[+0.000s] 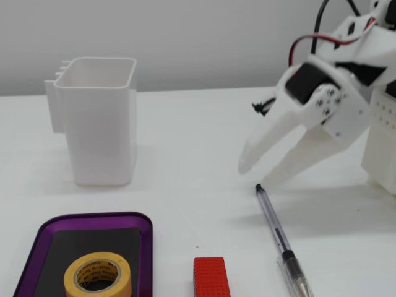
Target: Pick up the yellow tape and place it in the box.
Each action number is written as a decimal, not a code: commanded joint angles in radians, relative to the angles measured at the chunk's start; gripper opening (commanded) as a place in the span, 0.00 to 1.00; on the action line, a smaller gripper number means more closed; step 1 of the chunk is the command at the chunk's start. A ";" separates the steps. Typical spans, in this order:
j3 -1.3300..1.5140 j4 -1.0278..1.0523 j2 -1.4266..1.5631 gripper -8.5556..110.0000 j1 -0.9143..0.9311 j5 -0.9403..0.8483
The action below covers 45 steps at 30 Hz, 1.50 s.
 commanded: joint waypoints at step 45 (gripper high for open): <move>0.138 0.072 0.178 0.07 0.009 0.249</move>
